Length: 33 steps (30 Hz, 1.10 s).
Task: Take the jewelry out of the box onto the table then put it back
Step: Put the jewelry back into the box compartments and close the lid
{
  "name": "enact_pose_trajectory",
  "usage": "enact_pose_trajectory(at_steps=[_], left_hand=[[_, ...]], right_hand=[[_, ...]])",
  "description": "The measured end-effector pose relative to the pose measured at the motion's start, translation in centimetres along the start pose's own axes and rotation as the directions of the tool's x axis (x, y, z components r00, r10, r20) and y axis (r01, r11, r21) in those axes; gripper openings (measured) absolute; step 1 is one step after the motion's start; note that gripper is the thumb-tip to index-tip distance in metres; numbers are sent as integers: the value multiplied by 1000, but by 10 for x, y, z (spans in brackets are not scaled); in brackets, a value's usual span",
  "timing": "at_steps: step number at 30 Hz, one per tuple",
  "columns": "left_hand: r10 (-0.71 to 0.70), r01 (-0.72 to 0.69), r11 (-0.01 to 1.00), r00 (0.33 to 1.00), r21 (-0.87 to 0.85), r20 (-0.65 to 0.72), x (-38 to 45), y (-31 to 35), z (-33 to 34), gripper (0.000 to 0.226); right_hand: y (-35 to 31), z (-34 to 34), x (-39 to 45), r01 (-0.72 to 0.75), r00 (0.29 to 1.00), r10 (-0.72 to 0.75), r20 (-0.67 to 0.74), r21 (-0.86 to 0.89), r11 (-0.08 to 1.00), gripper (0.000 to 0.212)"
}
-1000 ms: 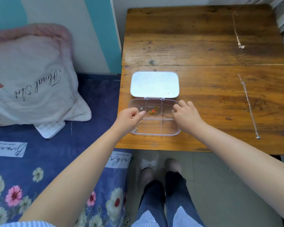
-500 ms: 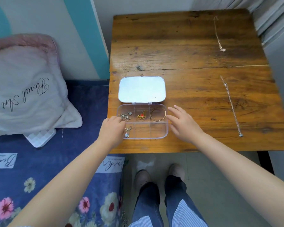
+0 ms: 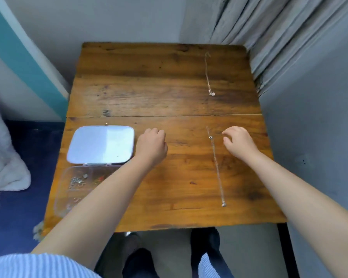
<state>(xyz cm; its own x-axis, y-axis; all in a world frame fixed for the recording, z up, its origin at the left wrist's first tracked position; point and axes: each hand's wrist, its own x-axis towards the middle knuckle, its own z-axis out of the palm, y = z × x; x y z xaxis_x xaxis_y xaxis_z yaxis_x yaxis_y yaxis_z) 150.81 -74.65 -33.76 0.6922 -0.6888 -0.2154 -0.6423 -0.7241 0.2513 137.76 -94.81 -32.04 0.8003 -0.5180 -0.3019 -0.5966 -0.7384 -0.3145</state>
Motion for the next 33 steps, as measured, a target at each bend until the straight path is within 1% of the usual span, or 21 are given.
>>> enact_pose_trajectory(at_steps=[4, 8, 12, 14, 16, 19, 20, 22, 24, 26, 27, 29, 31, 33], left_hand=[[-150, 151, 987, 988, -53, 23, 49, 37, 27, 28], [-262, 254, 958, 964, -132, -40, 73, 46, 57, 42], [-273, 263, 955, 960, -136, -62, 79, 39, 82, 52], [-272, 254, 954, 957, -159, -104, 78, 37, 90, 52], [-270, 243, 954, 951, -174, -150, 78, 37, 93, 52], [-275, 246, 952, 948, -181, -158, 78, 38, 90, 54], [-274, 245, 952, 949, -182, -154, 78, 38, 89, 55], [-269, 244, 954, 953, -176, -137, 77, 38, 88, 53], [-264, 241, 955, 957, -174, -124, 78, 37, 88, 53], [-264, 243, 955, 958, -171, -113, 78, 37, 88, 54], [-261, 241, 955, 959, -171, -111, 79, 37, 89, 54], [-257, 238, 957, 960, -165, -110, 79, 38, 89, 54], [-259, 241, 958, 960, -152, -110, 79, 37, 89, 54], [-257, 240, 961, 959, -140, -119, 79, 38, 89, 54]], right_hand=[[38, -18, 57, 34, 999, -34, 30, -24, 999, 31], [47, -20, 110, 56, 998, -55, 33, -32, 998, 34], [32, -6, 153, 53, 999, -53, 3, 5, 999, 44], [23, 3, 170, 19, 998, -19, -62, 6, 1000, 46], [13, 10, 185, -22, 988, 23, -150, 11, 1000, 43], [0, 20, 198, -73, 966, 77, -247, 28, 997, 31], [-2, 23, 199, -57, 962, 58, -268, 10, 998, 27], [-2, 29, 198, 11, 959, -28, -281, -63, 998, 23], [2, 31, 194, 59, 959, -91, -269, -126, 990, 23], [8, 30, 189, 88, 962, -120, -246, -136, 987, 20], [11, 28, 186, 105, 962, -124, -243, -87, 991, 16], [18, 23, 174, 114, 968, -78, -240, 141, 983, 13], [27, 16, 158, 40, 980, 39, -194, 388, 921, 13], [37, 11, 140, -72, 982, 157, -105, 560, 825, 10]])
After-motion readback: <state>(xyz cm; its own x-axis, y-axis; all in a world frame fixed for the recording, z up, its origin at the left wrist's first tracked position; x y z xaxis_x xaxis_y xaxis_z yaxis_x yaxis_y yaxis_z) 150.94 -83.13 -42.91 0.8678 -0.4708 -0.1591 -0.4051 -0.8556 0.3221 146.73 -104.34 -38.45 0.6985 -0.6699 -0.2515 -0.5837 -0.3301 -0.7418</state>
